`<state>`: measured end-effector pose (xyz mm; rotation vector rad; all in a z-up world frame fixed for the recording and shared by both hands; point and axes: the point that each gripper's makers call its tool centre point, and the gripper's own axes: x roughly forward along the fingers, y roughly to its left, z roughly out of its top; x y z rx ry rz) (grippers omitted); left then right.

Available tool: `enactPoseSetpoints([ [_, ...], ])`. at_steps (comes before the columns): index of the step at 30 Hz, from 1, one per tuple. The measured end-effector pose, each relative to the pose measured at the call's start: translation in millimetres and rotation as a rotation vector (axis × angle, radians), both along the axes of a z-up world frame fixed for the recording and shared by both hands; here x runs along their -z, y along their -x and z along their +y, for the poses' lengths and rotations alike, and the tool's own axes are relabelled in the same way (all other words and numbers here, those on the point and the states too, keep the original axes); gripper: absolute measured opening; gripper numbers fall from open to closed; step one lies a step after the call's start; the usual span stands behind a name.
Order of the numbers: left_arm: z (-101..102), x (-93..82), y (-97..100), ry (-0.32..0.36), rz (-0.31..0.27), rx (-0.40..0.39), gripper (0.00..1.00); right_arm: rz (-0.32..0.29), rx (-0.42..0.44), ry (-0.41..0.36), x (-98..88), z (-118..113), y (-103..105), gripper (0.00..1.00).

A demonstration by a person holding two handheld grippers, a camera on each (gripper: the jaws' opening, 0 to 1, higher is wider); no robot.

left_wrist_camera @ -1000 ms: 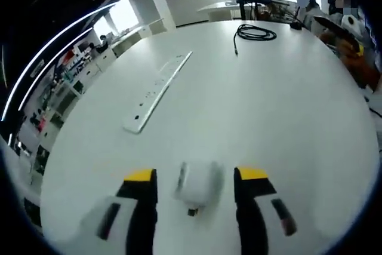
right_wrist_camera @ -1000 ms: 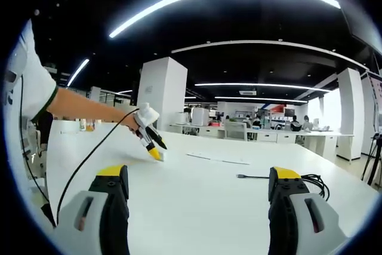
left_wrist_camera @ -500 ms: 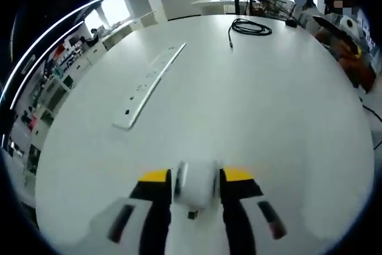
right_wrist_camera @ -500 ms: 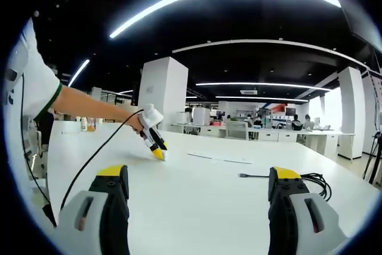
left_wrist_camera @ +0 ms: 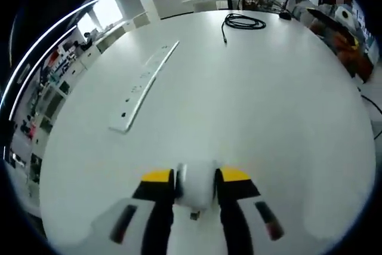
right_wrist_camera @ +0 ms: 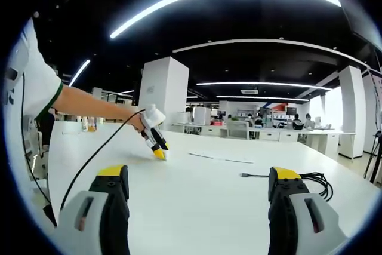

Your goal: Plug the desk Type‑C cable into the charger adapter.

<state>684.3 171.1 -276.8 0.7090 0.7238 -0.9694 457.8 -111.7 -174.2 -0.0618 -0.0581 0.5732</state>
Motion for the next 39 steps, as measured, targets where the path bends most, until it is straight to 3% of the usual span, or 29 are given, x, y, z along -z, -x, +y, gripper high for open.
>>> enactPoseSetpoints([
  [20, 4, -0.2, 2.3, -0.018, -0.01, 0.025, 0.25, -0.004, -0.001, 0.001, -0.2, 0, 0, 0.99],
  [36, -14, 0.9, 49.5, -0.011, 0.021, 0.056, 0.25, -0.007, -0.01, -0.001, -0.2, 5, 1, 0.99],
  [39, -15, 0.1, 55.1, -0.013, 0.016, 0.032, 0.25, -0.008, -0.011, 0.0, -0.2, 5, 1, 0.99],
])
